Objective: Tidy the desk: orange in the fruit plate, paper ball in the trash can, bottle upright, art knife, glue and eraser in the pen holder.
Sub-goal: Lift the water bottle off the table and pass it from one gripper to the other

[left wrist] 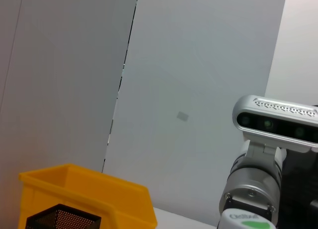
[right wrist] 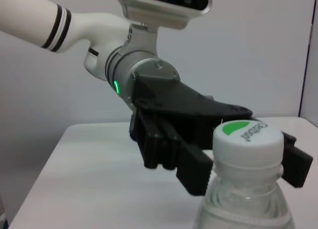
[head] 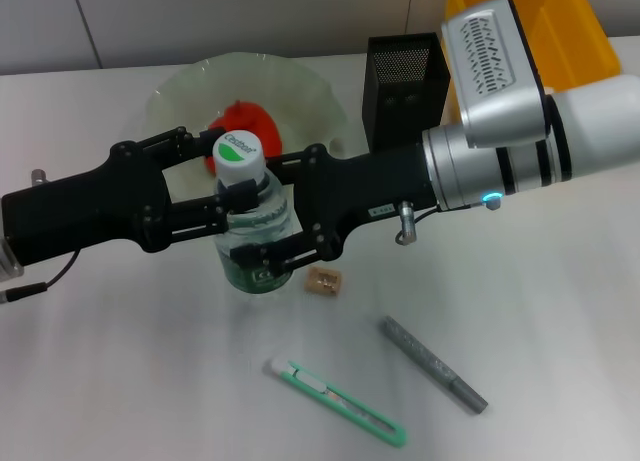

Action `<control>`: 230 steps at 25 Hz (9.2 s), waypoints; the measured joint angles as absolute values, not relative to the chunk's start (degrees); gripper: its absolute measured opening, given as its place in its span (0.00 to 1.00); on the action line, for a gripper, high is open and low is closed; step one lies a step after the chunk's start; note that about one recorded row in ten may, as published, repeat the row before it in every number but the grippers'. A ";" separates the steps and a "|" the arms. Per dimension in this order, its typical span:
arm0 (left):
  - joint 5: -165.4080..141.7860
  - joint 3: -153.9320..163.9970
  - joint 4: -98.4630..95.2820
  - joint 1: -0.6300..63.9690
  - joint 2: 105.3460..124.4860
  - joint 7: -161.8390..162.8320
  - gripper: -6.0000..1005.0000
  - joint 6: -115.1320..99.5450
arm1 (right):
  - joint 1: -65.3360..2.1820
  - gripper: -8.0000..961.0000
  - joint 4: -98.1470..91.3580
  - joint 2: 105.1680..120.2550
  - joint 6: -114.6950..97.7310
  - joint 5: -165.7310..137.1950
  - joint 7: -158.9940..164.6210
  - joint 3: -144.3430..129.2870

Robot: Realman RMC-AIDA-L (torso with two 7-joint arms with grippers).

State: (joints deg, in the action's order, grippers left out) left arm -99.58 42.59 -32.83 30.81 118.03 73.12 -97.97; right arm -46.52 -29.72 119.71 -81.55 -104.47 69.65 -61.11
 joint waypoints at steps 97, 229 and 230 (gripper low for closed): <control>-98.31 44.64 -31.73 31.51 118.28 68.99 0.45 -96.50 | -45.28 0.79 -28.07 119.63 -80.29 -98.25 68.49 -64.21; -98.87 44.33 -32.62 32.89 118.03 71.23 0.45 -95.16 | -34.92 0.81 -47.62 119.48 -78.24 -94.47 80.85 -72.24; -98.87 44.34 -32.64 32.89 118.03 71.25 0.45 -95.17 | -34.56 0.81 -48.11 119.48 -78.33 -94.47 80.93 -72.22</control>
